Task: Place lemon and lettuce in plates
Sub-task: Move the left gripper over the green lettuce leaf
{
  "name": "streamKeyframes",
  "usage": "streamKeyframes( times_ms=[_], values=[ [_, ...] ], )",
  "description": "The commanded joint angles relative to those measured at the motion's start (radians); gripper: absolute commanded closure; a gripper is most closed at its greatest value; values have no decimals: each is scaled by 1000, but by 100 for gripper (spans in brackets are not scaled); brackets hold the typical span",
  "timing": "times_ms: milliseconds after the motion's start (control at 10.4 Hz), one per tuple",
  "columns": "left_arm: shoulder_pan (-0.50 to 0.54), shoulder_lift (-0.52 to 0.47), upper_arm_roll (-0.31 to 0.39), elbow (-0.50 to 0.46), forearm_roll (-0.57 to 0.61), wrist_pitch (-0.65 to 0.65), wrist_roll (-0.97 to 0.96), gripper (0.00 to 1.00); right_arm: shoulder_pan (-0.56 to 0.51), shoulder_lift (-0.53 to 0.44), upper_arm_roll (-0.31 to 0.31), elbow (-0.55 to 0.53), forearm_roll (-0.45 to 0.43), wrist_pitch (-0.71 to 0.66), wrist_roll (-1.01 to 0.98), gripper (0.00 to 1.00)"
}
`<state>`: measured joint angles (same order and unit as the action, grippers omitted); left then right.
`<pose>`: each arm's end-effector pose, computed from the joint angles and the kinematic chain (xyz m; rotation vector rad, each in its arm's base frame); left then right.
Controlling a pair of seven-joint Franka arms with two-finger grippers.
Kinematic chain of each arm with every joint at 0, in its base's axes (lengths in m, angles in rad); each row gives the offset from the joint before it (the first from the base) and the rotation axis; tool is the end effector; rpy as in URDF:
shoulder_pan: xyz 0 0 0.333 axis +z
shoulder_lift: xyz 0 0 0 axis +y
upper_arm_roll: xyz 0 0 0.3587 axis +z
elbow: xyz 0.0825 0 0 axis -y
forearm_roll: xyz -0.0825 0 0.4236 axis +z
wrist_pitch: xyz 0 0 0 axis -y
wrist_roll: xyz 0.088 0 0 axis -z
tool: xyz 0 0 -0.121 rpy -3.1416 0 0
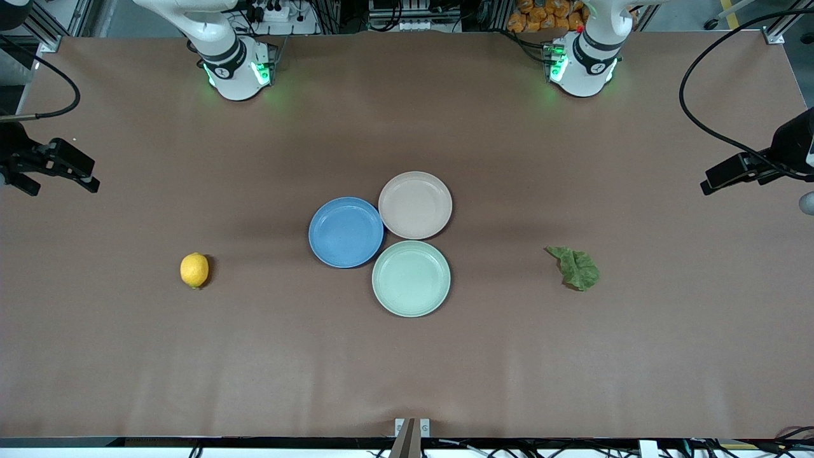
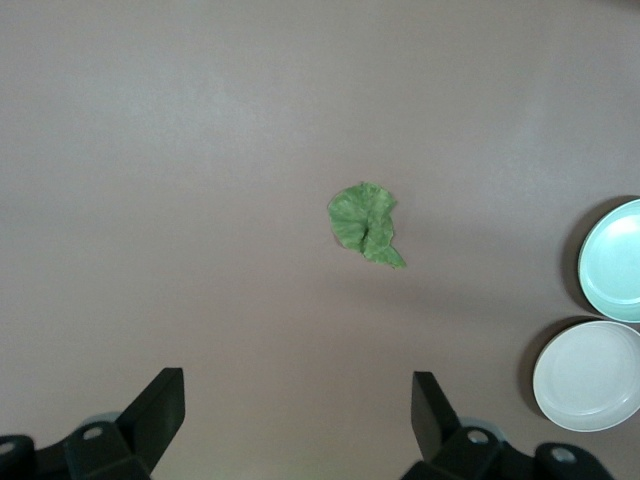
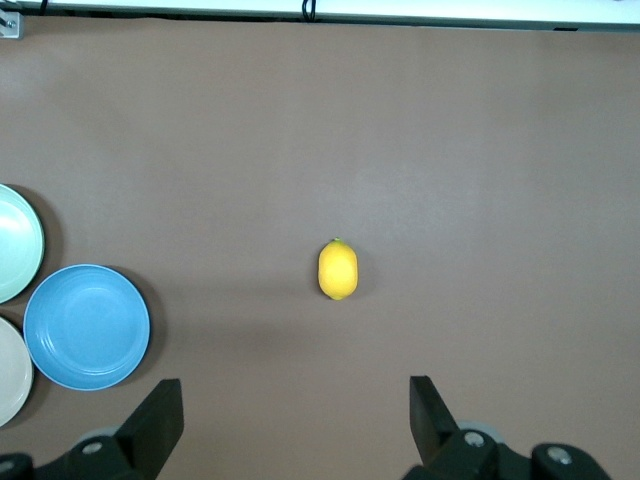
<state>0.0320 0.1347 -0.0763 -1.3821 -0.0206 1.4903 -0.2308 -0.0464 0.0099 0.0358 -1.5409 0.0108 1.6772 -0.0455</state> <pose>0.6325 -0.0269 0.6596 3.1009 0.2887 -0.0468 0.6104 -0.0054 0.6729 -3.1273 -0.0538 -0.1984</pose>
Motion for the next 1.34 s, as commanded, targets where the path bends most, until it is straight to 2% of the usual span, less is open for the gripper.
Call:
streamKeyframes(
  times_ms=[0,384,479,671,1247],
  values=[
    [-1,-1,3,6,14,-4,33,0,-24,1,16,21,15,-10,-1,0],
    [-1,0,1,6,24,-4,59,0,-24,9,16,15,14,-5,-2,0],
    [-1,28,0,6,22,-4,64,0,-24,9,21,15,14,-10,-2,0],
    [-32,116,-11,-6,22,10,65,0,-24,7,24,21,14,-40,-1,0],
    [-47,483,-14,-28,27,295,67,0,-24,2,24,22,17,-125,-1,0]
  ],
)
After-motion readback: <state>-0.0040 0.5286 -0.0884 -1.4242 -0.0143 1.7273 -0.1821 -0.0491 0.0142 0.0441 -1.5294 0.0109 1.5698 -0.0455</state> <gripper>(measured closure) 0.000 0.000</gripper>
